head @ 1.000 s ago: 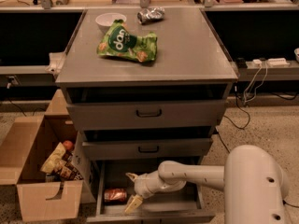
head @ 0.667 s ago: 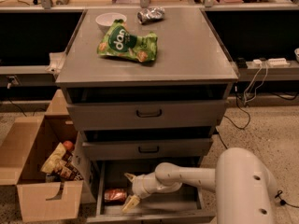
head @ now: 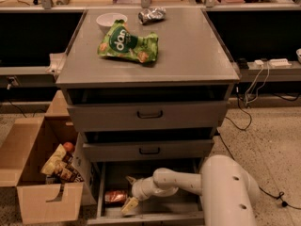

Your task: Pick coke can from bottom drawer and place on counter

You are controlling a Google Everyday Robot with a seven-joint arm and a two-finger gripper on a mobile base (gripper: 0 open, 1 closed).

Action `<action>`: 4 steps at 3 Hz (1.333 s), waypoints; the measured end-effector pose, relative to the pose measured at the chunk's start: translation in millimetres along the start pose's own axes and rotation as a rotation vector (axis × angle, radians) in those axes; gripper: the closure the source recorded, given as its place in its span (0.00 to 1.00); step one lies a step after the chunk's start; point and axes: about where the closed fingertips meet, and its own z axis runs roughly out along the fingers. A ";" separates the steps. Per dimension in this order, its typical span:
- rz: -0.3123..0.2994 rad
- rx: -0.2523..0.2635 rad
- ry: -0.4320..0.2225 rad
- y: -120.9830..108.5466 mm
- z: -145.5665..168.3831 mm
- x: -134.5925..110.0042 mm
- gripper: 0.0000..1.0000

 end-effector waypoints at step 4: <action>0.080 -0.008 0.026 -32.6 62.6 37.4 0.15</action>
Offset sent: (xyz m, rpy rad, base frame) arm 0.0428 0.0107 -0.0663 -0.0255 0.0514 -0.0750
